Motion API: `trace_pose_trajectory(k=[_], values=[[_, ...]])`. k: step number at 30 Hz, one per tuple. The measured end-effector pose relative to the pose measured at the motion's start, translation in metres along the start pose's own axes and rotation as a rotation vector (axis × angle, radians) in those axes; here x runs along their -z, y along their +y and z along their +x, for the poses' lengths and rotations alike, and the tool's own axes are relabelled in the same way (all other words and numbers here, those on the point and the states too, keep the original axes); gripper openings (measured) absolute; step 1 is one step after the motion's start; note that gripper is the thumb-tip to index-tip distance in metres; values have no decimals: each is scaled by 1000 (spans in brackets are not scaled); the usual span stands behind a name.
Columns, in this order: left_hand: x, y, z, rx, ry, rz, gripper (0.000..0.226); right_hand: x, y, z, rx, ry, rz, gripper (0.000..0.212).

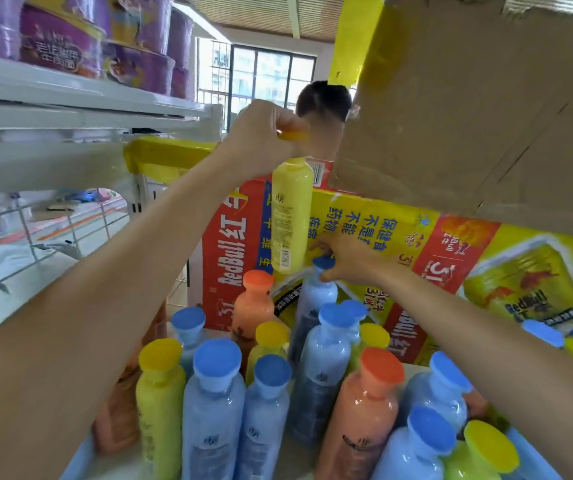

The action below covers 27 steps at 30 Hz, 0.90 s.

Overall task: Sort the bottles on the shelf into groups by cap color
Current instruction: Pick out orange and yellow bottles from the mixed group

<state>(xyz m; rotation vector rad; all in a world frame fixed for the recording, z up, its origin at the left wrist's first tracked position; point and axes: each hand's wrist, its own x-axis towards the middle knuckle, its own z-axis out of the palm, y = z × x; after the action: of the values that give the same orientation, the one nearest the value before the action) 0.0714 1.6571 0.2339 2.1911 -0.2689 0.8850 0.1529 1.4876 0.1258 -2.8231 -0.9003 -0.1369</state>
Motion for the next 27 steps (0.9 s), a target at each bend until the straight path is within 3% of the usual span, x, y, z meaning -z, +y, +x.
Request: trace_pose_trajectory(k=[5, 16, 27], values=[[-5, -1, 0, -2, 23, -8, 31, -14, 10, 0, 7, -24, -9, 43], [-10, 6, -6, 6, 18, -28, 30, -10, 15, -9, 5, -22, 27, 46], [-18, 30, -8, -93, -29, -101, 29, 35, 20, -70, -37, 219, -155, 44]])
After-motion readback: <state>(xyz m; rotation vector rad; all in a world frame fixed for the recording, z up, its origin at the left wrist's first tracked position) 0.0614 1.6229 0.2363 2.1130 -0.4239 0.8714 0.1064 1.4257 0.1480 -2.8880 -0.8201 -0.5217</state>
